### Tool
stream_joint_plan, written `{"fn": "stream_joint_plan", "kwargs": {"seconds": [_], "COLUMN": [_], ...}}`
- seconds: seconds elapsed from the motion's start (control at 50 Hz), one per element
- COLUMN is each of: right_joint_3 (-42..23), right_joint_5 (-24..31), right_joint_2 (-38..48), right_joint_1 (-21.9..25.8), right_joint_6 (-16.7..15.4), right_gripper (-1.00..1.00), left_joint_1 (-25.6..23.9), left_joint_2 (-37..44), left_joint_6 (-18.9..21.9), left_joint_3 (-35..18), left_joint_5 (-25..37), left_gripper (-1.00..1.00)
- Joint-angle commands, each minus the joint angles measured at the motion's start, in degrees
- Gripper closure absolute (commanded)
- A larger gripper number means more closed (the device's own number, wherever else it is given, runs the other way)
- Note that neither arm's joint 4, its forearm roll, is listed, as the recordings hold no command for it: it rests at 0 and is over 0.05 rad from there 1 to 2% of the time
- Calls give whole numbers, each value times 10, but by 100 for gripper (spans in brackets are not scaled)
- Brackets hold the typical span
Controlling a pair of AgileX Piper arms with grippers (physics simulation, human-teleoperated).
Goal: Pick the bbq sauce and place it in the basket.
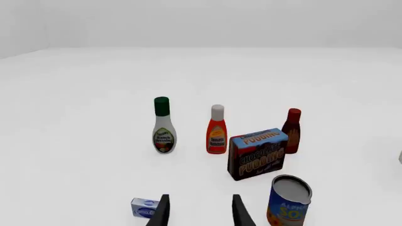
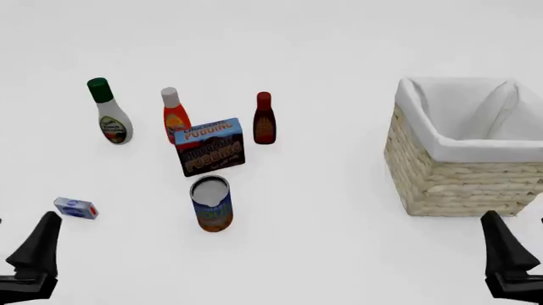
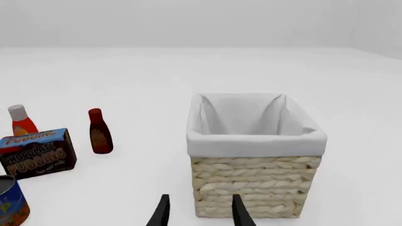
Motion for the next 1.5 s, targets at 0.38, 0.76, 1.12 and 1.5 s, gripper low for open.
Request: {"fn": "stream_joint_plan", "kwargs": {"seconds": [0.38, 0.76, 1.12, 1.5], "right_joint_3": [-2, -106, -232, -383], "right_joint_5": [-53, -7, 30, 47], "right_joint_2": [59, 117, 219, 405], "right_joint_1": [3, 33, 57, 84], "right_joint_6": [0, -2, -20, -54], "right_gripper": [-100, -100, -100, -100], "left_joint_1": [0, 0, 0, 0], "left_joint_2": [3, 3, 3, 3], "left_joint_6": [0, 0, 0, 0], "left_joint_3": [-2, -2, -2, -2], "left_joint_5": [-1, -1, -1, -1], "left_gripper": [-100, -100, -100, -100]}}
